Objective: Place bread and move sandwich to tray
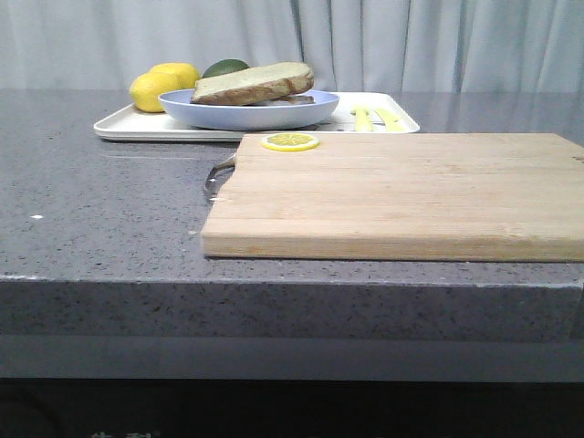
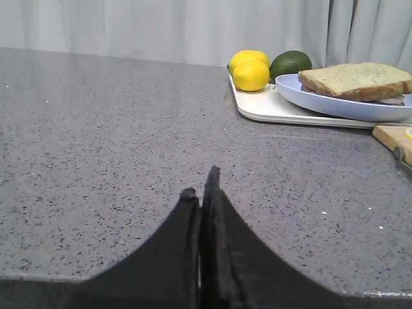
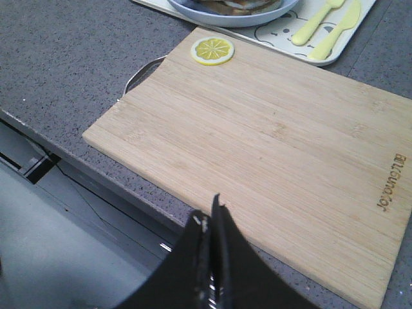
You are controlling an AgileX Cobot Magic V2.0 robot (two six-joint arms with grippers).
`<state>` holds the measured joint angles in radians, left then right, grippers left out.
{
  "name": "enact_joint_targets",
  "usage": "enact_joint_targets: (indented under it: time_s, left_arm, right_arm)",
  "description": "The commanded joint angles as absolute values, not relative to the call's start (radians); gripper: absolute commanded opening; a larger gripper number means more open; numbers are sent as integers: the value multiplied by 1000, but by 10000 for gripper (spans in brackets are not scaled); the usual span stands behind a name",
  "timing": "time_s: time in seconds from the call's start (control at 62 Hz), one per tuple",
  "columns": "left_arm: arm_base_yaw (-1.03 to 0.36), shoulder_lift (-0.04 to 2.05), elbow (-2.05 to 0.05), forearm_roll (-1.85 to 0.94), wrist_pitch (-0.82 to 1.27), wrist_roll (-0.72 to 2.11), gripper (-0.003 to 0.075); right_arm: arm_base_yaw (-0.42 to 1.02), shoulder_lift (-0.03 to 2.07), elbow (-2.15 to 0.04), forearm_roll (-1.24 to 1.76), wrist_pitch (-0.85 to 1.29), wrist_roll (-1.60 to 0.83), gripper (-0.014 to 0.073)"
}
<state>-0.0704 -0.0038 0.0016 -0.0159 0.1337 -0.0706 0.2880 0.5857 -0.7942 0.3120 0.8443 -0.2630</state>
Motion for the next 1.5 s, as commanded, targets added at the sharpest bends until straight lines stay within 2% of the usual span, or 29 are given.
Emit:
enact_joint_targets:
  time_s: [0.0, 0.274, 1.483]
  left_arm:
    - [-78, -28, 9, -9, -10, -89, -20]
    - [-78, -28, 6, -9, -75, -89, -20]
    - [-76, -26, 6, -9, -75, -89, -20]
  right_arm:
    - [280, 587, -817, 325, 781, -264, -69]
    - [280, 587, -817, 325, 780, -264, -69]
    - [267, 559, -808, 300, 744, -266, -69]
